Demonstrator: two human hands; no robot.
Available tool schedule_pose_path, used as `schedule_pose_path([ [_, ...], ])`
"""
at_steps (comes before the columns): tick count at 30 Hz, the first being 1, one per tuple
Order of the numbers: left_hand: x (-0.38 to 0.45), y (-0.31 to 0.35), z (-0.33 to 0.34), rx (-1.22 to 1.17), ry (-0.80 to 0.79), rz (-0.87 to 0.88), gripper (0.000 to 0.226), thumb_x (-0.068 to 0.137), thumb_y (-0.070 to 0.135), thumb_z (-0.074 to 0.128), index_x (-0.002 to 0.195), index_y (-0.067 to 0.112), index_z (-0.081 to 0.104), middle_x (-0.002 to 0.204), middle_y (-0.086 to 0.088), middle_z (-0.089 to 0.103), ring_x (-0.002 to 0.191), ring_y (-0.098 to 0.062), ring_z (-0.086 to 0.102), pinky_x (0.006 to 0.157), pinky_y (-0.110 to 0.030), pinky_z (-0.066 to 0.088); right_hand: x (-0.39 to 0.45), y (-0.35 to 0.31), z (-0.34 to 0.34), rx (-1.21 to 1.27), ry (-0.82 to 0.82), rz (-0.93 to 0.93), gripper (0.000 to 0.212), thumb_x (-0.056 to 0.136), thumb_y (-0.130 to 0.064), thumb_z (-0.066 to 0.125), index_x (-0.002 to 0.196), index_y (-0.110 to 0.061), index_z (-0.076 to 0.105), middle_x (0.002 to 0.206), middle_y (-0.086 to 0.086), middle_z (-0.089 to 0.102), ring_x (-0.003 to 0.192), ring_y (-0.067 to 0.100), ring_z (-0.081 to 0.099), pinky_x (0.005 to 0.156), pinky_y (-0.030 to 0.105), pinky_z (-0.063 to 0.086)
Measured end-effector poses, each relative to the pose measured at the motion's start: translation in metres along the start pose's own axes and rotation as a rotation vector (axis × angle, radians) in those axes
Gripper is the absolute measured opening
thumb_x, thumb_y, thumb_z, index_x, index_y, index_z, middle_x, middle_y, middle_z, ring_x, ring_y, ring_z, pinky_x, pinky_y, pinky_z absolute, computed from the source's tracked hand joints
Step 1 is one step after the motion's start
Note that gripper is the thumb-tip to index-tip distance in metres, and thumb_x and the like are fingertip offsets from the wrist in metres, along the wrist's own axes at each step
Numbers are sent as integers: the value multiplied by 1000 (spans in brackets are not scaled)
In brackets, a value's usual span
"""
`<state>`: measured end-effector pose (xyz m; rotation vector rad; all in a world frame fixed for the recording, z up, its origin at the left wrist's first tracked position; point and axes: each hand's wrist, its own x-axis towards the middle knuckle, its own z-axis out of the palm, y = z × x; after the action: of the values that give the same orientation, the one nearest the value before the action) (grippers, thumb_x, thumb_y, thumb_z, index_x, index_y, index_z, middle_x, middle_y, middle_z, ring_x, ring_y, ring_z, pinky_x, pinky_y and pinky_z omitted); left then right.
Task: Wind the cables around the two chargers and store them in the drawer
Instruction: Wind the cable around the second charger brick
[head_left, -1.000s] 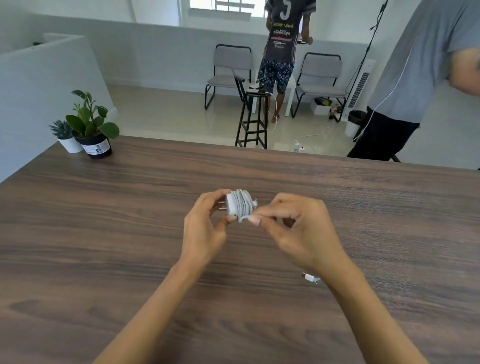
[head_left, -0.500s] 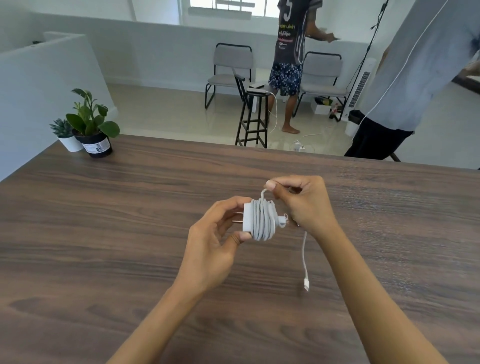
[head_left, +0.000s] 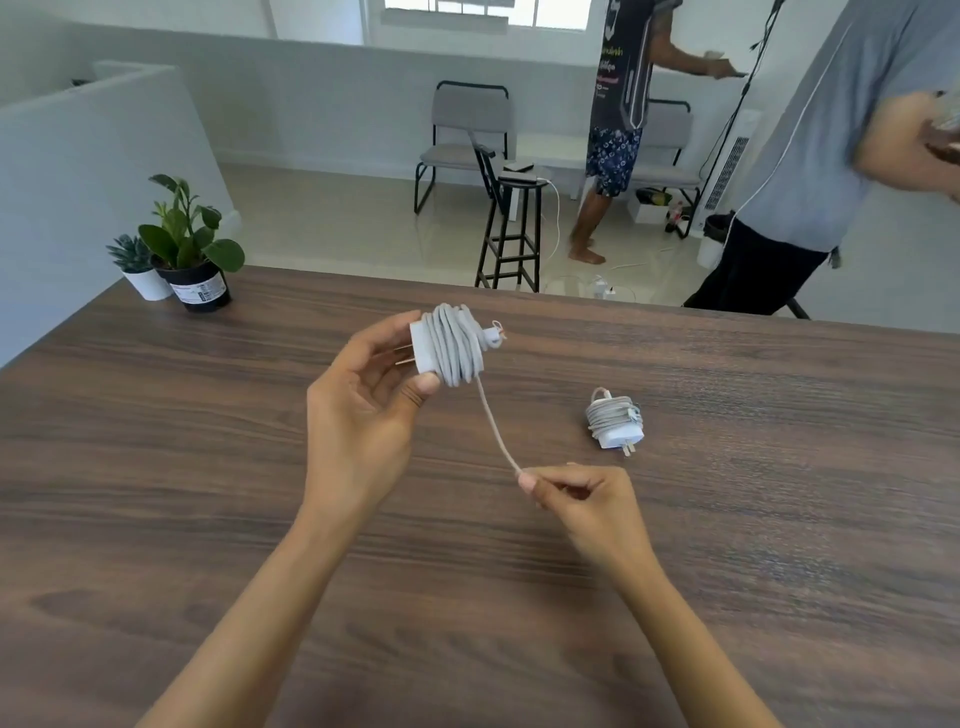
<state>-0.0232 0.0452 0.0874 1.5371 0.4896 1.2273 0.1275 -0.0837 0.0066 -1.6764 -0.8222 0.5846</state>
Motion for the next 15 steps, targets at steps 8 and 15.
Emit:
schedule_pose_path([
  [8, 5, -31, 7, 89, 79, -94, 41, 81, -7, 67, 117, 11, 59, 107, 8, 67, 101, -3, 65, 89, -17, 50, -29, -32, 6, -451, -168, -373, 10, 76, -31, 76, 87, -32, 77, 62, -17, 57, 57, -1, 52, 55, 19, 40],
  [15, -4, -54, 10, 230, 19, -91, 45, 78, -9, 68, 118, 10, 58, 112, -2, 66, 105, -9, 64, 93, -26, 52, -26, -73, -13, -532, -140, -558, 7, 78, -28, 73, 83, -30, 77, 66, -10, 62, 58, 3, 55, 52, 25, 44],
])
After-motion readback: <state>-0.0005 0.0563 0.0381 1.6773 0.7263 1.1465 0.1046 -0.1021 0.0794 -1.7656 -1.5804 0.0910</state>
